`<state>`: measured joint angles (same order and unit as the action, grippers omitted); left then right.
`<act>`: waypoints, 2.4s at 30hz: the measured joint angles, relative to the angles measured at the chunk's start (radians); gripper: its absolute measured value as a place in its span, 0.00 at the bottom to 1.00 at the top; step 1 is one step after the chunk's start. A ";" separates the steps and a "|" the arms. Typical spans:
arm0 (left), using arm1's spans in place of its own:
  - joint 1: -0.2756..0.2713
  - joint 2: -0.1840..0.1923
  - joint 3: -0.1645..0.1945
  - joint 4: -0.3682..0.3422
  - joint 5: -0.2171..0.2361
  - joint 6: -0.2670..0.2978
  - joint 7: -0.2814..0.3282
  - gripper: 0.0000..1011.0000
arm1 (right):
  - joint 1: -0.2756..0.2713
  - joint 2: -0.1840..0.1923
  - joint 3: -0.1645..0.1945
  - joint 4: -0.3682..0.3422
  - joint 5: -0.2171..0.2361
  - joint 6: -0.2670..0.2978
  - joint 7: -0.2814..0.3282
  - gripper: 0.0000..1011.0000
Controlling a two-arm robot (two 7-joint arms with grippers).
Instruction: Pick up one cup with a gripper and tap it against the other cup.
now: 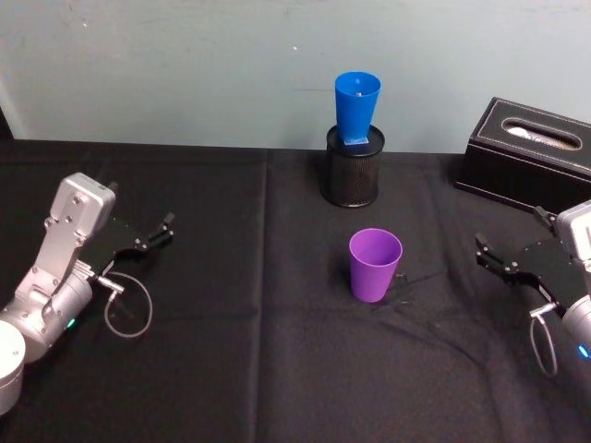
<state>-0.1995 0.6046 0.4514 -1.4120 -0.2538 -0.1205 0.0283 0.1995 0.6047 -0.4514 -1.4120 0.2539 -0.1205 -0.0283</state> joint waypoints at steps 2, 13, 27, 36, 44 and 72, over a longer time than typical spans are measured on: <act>0.000 0.000 0.000 0.000 0.000 0.000 0.000 0.99 | 0.000 0.000 0.000 0.000 0.000 0.000 0.000 0.99; 0.000 0.000 0.000 0.000 0.000 0.000 0.000 0.99 | 0.000 0.000 0.000 0.000 0.000 0.000 0.000 0.99; 0.000 0.000 0.000 0.000 0.000 0.000 0.000 0.99 | 0.000 0.000 0.000 0.000 0.000 0.000 0.000 0.99; 0.000 0.000 0.000 0.000 0.000 0.000 0.000 0.99 | 0.000 0.000 0.000 0.000 0.000 0.000 0.000 0.99; 0.000 0.000 0.000 0.000 0.000 0.000 0.000 0.99 | 0.000 0.000 0.000 0.000 0.000 0.000 0.000 0.99; 0.000 0.000 0.000 0.000 0.000 0.000 0.000 0.99 | -0.086 0.057 0.041 -0.068 0.218 -0.106 0.437 0.99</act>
<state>-0.1995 0.6047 0.4514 -1.4120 -0.2539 -0.1205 0.0283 0.1140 0.6616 -0.4109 -1.4798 0.4723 -0.2262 0.4087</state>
